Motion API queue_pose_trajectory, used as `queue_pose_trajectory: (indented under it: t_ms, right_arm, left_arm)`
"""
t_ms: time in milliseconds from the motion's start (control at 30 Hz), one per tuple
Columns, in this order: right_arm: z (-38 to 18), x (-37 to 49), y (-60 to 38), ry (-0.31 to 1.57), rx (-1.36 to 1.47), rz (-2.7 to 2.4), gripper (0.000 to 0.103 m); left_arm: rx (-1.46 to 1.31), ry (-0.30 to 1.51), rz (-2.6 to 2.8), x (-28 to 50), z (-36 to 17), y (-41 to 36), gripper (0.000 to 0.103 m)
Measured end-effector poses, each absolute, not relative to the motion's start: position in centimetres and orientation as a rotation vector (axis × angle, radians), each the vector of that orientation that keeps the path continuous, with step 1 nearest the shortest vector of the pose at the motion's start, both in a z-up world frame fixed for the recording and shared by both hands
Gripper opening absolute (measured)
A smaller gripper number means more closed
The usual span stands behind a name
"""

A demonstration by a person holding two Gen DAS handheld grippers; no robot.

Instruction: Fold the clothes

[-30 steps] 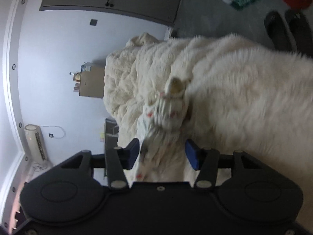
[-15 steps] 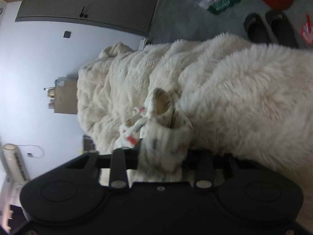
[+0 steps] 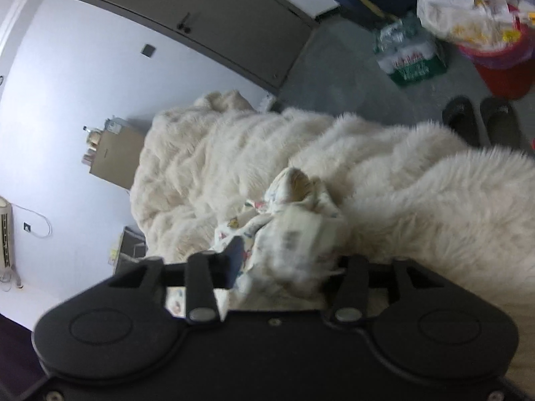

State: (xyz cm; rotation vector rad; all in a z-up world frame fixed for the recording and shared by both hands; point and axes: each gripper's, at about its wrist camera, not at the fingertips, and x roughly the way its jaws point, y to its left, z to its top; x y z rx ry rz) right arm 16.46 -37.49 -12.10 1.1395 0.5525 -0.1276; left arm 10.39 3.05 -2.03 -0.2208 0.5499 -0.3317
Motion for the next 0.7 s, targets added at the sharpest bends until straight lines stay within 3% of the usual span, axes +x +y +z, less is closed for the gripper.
queue_pose_trajectory:
  t_ms: [67, 133, 233, 700]
  right_arm:
    - [-13.1, 16.6, -37.6, 0.539, 1.185, -0.109, 0.046]
    - [-14.1, 16.0, -38.0, 0.514, 1.224, -0.100, 0.035]
    - [-14.9, 15.5, -38.5, 0.494, 1.267, -0.083, 0.027]
    - [-8.6, 15.4, -39.7, 0.374, 1.013, -0.100, 0.020]
  left_arm:
    - [-0.213, 0.550, -0.338, 10.3, -2.1, 2.9, 0.078]
    - [-0.209, 0.550, -0.342, 10.3, -2.2, 2.8, 0.079]
    - [-0.214, 0.548, -0.345, 10.2, -2.4, 2.9, 0.083]
    - [-0.173, 0.535, -0.433, 9.6, -1.8, 2.5, 0.083]
